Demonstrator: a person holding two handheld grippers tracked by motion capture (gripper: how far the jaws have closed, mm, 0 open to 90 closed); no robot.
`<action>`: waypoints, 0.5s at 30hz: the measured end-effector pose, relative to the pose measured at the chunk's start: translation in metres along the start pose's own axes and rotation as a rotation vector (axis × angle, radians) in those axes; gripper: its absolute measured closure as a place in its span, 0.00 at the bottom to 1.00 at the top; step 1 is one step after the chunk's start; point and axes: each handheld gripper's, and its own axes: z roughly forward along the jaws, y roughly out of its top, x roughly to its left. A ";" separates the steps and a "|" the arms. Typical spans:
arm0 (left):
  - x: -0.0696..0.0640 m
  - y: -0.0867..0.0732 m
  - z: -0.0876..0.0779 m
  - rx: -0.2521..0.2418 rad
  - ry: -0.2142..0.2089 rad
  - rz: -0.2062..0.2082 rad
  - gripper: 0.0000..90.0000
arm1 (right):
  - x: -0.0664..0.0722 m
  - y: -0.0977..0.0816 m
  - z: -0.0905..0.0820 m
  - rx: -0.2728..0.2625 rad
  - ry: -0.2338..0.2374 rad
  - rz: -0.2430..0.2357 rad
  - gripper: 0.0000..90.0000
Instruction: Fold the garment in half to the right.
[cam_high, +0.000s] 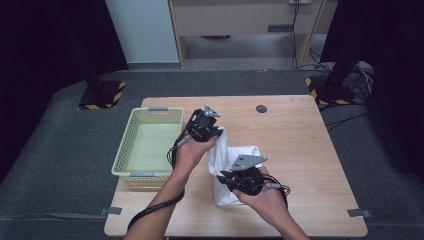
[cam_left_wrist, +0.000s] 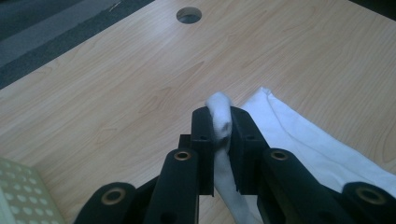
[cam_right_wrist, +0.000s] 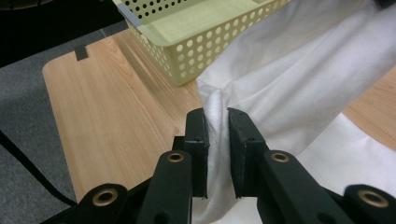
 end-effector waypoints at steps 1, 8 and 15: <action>0.000 0.000 0.001 -0.001 -0.008 0.002 0.90 | -0.001 -0.002 0.000 0.001 0.000 0.004 0.88; 0.000 -0.002 0.006 -0.026 -0.045 0.017 0.90 | -0.005 -0.007 -0.006 0.009 -0.002 -0.005 0.88; -0.005 -0.002 0.010 -0.037 -0.050 0.020 0.90 | -0.007 -0.010 -0.009 0.021 -0.002 -0.013 0.88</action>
